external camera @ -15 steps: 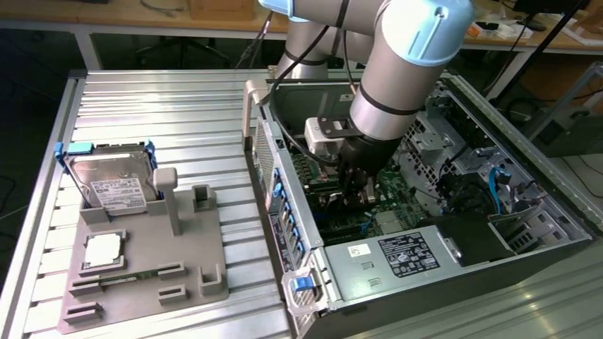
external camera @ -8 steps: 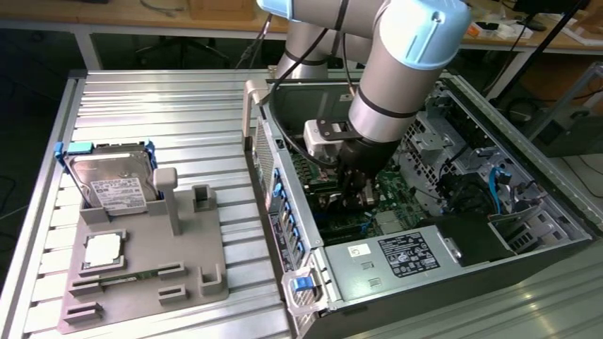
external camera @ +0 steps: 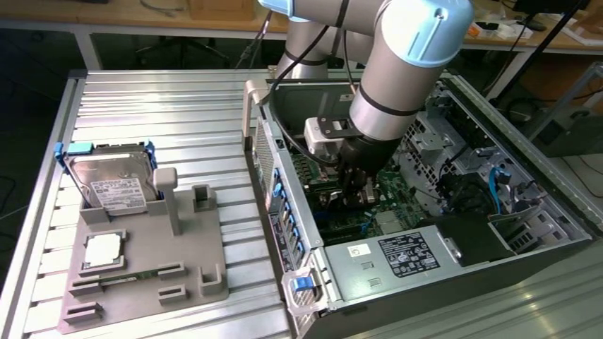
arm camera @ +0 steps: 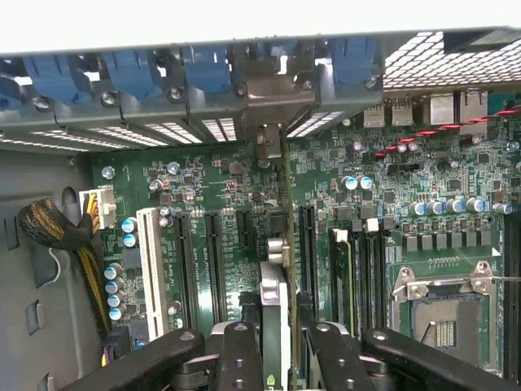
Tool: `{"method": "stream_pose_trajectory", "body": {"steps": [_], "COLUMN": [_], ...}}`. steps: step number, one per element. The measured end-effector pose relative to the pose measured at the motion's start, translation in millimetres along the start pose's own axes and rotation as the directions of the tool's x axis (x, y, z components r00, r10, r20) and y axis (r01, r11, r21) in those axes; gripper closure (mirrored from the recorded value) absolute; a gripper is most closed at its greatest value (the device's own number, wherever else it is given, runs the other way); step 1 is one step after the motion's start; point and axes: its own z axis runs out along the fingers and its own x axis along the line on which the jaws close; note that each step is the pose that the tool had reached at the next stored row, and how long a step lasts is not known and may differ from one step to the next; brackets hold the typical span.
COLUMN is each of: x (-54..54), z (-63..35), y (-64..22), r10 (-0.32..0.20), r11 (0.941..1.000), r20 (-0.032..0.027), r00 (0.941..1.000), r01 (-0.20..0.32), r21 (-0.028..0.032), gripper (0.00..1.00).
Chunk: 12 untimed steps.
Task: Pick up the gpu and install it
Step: 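Insert the gpu into the slot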
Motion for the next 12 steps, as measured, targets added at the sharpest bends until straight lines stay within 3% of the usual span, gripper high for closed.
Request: {"method": "stream_pose_trajectory", "body": {"steps": [12], "x": [-0.4], "z": [0.1], "y": [0.0], "r10": [0.0], "r11": [1.0], "r20": [-0.0001], "r00": [1.0], "r01": [0.0], "r21": [0.0], "gripper": [0.73]}}
